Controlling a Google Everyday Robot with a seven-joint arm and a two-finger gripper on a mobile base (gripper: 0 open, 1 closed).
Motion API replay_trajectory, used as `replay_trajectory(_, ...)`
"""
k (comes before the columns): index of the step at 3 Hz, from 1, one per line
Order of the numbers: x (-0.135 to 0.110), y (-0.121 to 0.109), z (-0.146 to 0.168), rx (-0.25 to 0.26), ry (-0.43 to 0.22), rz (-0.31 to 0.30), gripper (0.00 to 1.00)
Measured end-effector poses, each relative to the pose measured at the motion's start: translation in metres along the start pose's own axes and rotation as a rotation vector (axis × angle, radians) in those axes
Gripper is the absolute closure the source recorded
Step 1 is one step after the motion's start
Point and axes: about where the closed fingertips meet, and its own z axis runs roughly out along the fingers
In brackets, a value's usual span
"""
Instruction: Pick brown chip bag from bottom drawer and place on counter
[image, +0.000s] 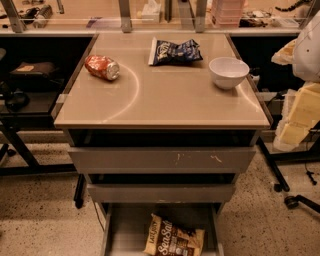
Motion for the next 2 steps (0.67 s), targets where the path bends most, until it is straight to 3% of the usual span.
replay_trajectory(1,0.0,0.0,0.0,0.002,-0.001,0.0,0.0)
replay_trajectory(2,0.005,0.019,0.031,-0.052,-0.01,0.034,0.0)
